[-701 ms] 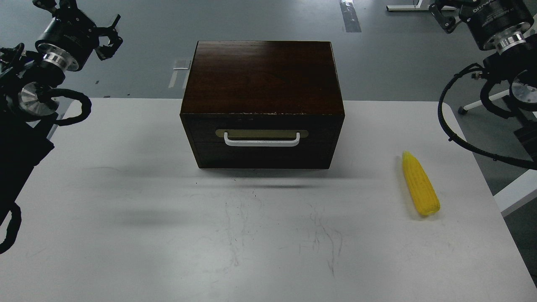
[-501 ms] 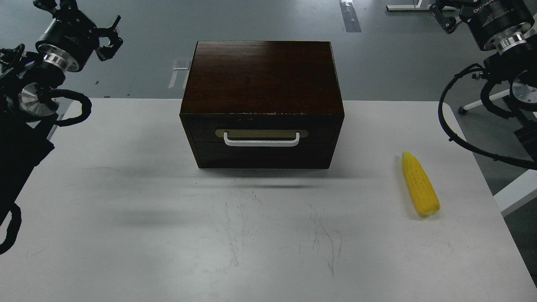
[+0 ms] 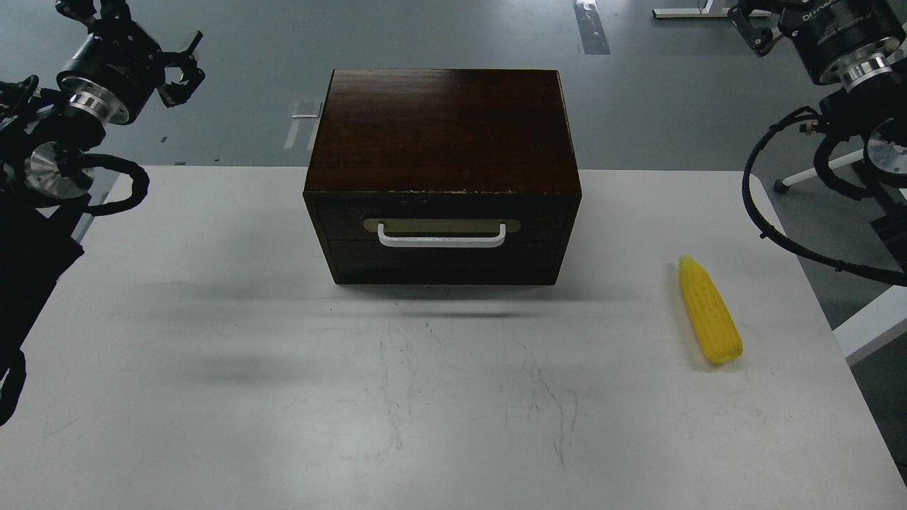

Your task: Put corn in drawer with both arms

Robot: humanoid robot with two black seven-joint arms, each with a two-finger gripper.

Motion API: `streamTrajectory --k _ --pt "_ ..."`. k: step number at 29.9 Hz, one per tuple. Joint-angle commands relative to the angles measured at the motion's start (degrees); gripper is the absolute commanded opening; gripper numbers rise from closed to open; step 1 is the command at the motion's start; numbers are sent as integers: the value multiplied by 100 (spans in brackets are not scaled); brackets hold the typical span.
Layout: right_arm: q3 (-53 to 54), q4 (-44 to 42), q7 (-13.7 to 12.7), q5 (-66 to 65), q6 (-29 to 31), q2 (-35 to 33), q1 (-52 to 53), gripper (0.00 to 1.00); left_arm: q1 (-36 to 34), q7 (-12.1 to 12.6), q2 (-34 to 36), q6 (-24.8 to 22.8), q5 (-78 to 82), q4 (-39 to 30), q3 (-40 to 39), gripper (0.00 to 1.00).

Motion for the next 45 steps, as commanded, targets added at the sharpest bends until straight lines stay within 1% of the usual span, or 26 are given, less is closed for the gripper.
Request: streamTrajectory --k 1,8,11,14,17,18,20,21,23,24,25,27,29,30,31,33,38,41,42,45 --pt "16 -23 -1 -9 0 23 13 100 -99 4 302 0 543 -24 41 97" --pt "-19 -40 -1 -9 0 14 31 100 -187 -57 557 0 1503 -41 33 95" --pt "-45 -67 -10 -9 0 -12 39 100 -477 -57 733 0 1846 -120 41 94" --pt "-54 -67 -10 -18 0 -12 39 100 -819 -48 804 0 2522 -427 59 94" --pt "-45 -67 -10 -18 0 -4 66 100 -1162 -31 918 0 3049 -753 59 88" --pt "-45 -58 -10 -18 0 5 66 100 -1319 -31 935 0 3260 -910 59 85" --pt "-37 -58 -10 -18 0 14 74 100 -1522 -39 962 0 3603 -1227 59 84" --pt "-37 -49 -10 -18 0 14 74 100 -1645 -57 971 0 3892 -1524 59 84" --pt "-37 -49 -10 -18 0 14 74 100 -1742 -83 1032 0 4227 -1885 59 84" --pt "-28 -49 -10 -18 0 -3 74 100 -1795 -118 1111 0 4603 -2374 50 84" --pt "-28 -49 -10 -9 0 -4 74 100 -1813 -145 1146 0 4772 -2588 50 84" --pt "-36 -49 -10 -18 0 -21 74 100 -1831 -259 1260 0 5674 -3657 50 84" --pt "-28 -49 -10 -9 0 -30 74 100 -1831 -321 1278 0 6221 -4196 41 84" --pt "-28 -49 -10 -9 0 -30 74 100 -1831 -356 1270 0 6763 -4634 41 84" --pt "-28 -49 -10 -9 0 -30 74 100 -1831 -365 1261 0 7056 -4830 41 84" --pt "-10 -49 -10 -9 0 -30 74 100 -1831 -400 1200 0 8143 -5409 50 84" --pt "7 -40 -1 -9 0 -30 74 100 -1831 -593 1033 0 9420 -6017 85 84" --pt "16 -40 -1 -9 0 -39 66 100 -1875 -620 910 0 10071 -6325 523 84" --pt "16 -40 -1 -9 0 -39 66 100 -1875 -620 909 0 10073 -6326 525 84" --pt "7 -49 -1 -9 0 -39 57 100 -1954 -628 620 0 10889 -6405 928 84"
